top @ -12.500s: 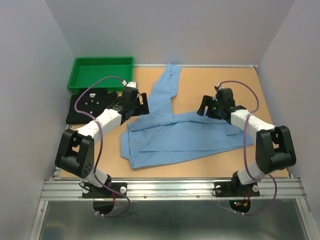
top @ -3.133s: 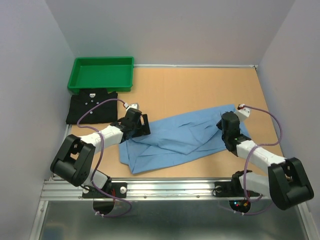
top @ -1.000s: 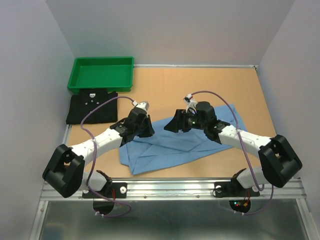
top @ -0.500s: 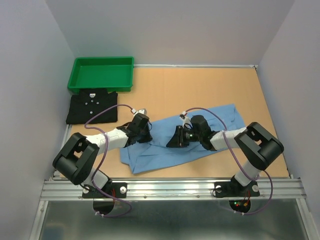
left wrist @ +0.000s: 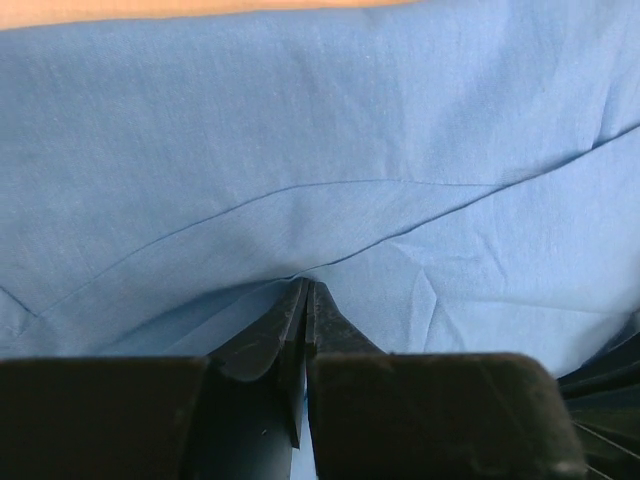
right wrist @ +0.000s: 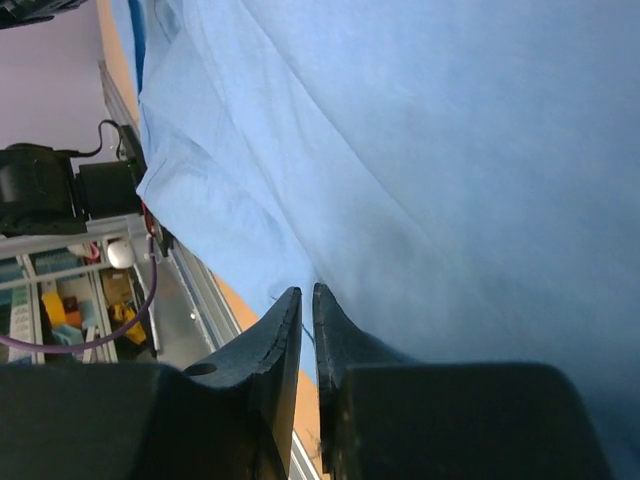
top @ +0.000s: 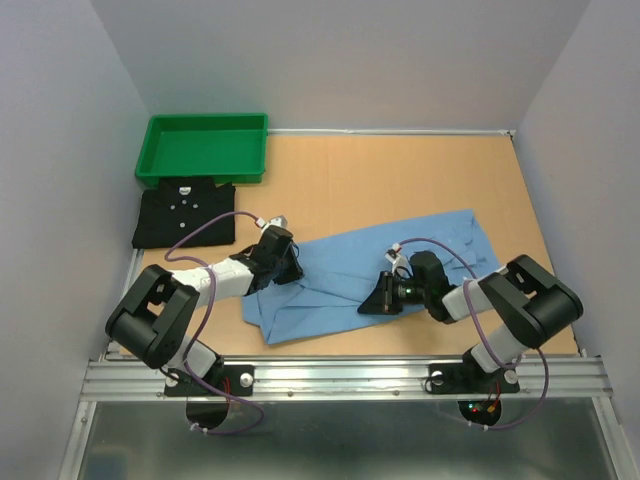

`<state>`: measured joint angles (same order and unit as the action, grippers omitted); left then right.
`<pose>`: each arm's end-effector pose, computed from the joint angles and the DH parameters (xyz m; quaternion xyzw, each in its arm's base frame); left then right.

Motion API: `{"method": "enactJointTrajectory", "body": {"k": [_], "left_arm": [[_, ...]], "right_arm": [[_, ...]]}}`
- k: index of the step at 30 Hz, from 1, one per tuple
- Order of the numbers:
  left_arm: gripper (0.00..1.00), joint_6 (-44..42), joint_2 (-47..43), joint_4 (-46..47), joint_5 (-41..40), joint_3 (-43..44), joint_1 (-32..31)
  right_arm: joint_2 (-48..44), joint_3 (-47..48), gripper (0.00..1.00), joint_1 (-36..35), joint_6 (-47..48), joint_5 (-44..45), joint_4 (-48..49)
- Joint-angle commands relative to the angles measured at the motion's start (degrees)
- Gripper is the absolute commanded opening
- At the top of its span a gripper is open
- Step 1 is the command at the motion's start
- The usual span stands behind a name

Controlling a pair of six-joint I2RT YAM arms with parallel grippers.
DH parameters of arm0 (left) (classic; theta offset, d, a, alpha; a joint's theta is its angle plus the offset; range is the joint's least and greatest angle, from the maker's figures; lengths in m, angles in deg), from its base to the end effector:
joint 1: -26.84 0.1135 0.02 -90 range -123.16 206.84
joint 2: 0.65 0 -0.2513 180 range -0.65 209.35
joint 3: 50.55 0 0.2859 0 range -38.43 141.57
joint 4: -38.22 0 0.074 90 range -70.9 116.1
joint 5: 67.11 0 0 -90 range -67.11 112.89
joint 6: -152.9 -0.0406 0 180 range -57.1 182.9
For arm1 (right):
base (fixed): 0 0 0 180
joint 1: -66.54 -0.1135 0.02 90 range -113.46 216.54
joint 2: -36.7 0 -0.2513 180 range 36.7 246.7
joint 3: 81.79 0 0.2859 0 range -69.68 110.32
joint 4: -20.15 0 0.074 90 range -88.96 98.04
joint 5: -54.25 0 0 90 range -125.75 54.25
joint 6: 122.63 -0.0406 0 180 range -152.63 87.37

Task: Fold and stack the long sleeve shirts
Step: Fold the shirt

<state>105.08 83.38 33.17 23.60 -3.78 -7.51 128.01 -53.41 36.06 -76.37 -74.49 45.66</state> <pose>0.2525 -0.1732 0.1132 -0.0599 0.9127 -0.2548 0.3139 0.1938 0.1435 0.0459 -0.0483 0.8571 0.4892 0.1538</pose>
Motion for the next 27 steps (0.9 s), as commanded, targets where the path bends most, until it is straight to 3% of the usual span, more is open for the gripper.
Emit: {"method": "enactJointTrajectory", "body": {"k": [1,7,11,14,17,21,27], "left_arm": [[0.14,-1.92,-0.09,-6.81,-4.05,-1.88,1.74],[0.26,-3.32,-4.65,-10.57,-4.22,2.25,1.74],[0.39,-3.24,-10.1,-15.23,-6.59,6.03,1.65],[0.51,-1.57,-14.41,-19.28,-9.14,6.65,1.65],[0.75,-0.17,-17.23,-21.22,-10.2,5.08,1.65],[0.77,1.68,-16.8,-20.43,-8.54,1.91,1.65],[0.75,2.83,-12.32,-15.61,-8.18,-0.29,1.65]], "right_arm": [[-5.85,-2.57,0.17,1.92,2.78,3.32,-7.28],[-18.43,7.52,0.2,1.91,12.0,9.63,-27.58],[-24.59,15.97,0.3,1.92,17.89,18.86,-42.44],[-24.25,21.77,0.4,1.92,21.85,29.9,-47.8],[-21.71,26.07,0.52,1.92,23.79,38.44,-50.36],[-16.52,30.39,0.58,1.92,26.95,46.1,-51.78],[-9.05,32.42,0.61,1.92,30.48,46.3,-53.0]]}}
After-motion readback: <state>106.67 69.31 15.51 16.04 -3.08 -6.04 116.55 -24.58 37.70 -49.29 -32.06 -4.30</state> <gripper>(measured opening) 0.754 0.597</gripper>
